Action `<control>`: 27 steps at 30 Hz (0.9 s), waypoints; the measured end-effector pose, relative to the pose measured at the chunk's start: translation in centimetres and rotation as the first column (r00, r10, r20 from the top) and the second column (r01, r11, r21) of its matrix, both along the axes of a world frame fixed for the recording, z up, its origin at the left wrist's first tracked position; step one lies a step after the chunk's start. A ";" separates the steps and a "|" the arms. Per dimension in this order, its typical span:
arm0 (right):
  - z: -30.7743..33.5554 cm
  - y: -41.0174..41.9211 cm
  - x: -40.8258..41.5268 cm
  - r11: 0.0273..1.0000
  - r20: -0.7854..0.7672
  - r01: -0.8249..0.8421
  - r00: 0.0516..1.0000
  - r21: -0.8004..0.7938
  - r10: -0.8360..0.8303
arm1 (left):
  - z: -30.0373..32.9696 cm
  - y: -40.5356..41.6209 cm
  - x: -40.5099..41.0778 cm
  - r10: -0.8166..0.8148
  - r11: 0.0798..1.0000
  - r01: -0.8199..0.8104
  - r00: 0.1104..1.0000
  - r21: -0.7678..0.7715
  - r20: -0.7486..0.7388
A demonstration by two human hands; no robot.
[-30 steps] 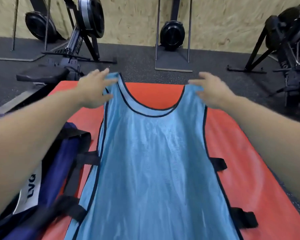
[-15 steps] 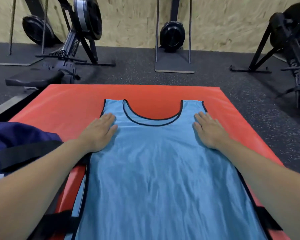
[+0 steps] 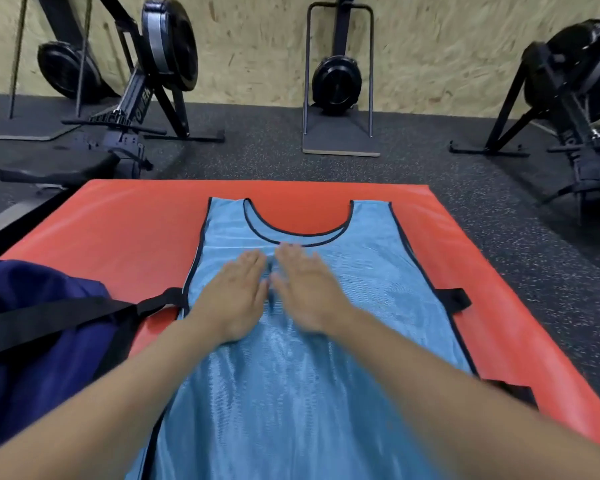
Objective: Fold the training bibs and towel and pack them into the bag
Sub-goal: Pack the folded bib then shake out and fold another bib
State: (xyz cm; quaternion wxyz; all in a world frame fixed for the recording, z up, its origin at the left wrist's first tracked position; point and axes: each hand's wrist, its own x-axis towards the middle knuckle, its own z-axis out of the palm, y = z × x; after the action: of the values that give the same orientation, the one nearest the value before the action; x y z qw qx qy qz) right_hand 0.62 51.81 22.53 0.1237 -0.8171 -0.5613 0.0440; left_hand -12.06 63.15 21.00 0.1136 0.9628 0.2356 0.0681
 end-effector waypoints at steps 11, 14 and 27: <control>-0.9 -9.3 11.6 0.885 0.049 0.450 0.893 -0.118 -0.448 | -1.6 0.1 -0.7 0.136 0.990 -0.137 0.990 0.018 0.029; -0.2 -7.5 9.0 0.881 0.118 0.473 0.876 -0.019 -0.468 | -1.7 0.0 -0.7 0.120 0.992 -0.121 0.992 0.043 0.043; -1.3 -13.1 8.5 0.885 0.043 0.457 0.889 -0.091 -0.455 | -1.6 -0.1 -0.8 0.084 0.996 -0.085 0.996 0.038 0.038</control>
State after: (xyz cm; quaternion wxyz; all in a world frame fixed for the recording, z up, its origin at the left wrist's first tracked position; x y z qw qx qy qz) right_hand 9.11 38.71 21.25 0.0844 -0.9316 -0.3520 0.0331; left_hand -12.87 63.10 19.44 0.0956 0.9527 0.2726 0.0948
